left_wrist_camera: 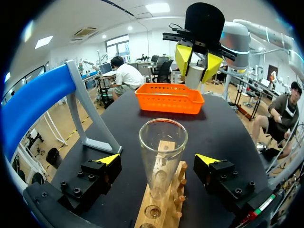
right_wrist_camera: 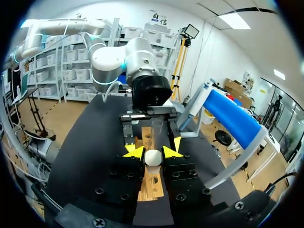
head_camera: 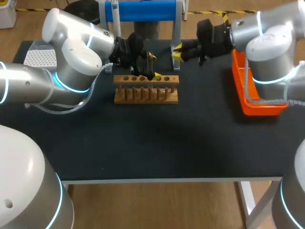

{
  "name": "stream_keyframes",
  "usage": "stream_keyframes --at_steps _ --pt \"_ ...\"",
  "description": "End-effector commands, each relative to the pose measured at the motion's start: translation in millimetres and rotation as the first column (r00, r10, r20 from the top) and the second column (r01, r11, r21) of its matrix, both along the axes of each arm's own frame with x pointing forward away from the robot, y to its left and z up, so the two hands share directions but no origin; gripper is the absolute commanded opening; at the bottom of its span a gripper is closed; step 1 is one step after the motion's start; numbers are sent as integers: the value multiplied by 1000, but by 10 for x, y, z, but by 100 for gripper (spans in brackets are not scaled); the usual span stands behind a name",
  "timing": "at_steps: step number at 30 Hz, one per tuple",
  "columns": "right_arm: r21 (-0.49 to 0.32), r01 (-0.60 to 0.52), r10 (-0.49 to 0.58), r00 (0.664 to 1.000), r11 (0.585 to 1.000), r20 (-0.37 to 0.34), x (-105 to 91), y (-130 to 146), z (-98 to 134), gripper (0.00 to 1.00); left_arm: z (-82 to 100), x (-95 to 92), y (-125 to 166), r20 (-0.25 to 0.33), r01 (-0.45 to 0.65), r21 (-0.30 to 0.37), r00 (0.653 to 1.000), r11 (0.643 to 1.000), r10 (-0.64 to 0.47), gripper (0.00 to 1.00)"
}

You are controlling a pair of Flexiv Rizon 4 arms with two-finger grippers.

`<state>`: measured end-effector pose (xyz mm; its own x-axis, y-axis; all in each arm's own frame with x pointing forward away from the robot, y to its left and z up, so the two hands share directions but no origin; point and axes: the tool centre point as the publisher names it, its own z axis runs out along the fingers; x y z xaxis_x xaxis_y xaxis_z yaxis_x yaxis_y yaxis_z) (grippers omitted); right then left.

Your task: Invert the test tube, pick up the pipette, mount the tip to pipette, aspirate from beaker and dispense into the tube, eject the tip, return the pipette, and cap with the stopper.

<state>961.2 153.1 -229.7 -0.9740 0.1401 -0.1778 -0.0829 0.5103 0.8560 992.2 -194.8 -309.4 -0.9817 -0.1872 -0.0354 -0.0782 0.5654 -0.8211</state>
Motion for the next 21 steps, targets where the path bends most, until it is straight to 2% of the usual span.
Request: stream_keyframes --at_steps 1,21 --pt "-49 -81 78 995 996 -56 79 99 57 0 2 8 -2 -2 2 2 1000 1000 -2 100" --pt "-89 -154 145 985 984 -99 175 506 134 0 2 8 -2 -2 2 2 1000 1000 -2 100"
